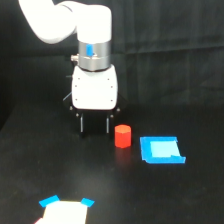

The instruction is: Pick up the red object from the table

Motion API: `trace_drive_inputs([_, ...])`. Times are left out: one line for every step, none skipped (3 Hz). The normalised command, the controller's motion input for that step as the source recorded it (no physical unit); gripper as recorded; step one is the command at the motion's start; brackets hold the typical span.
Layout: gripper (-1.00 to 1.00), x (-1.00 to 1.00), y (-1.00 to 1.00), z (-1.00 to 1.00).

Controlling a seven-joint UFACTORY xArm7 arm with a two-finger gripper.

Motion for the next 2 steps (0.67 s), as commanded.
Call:
trace_drive_inputs([-0.83,1.00,0.56,-0.31])
trace_drive_inputs([-0.94,1.00,0.55,-0.35])
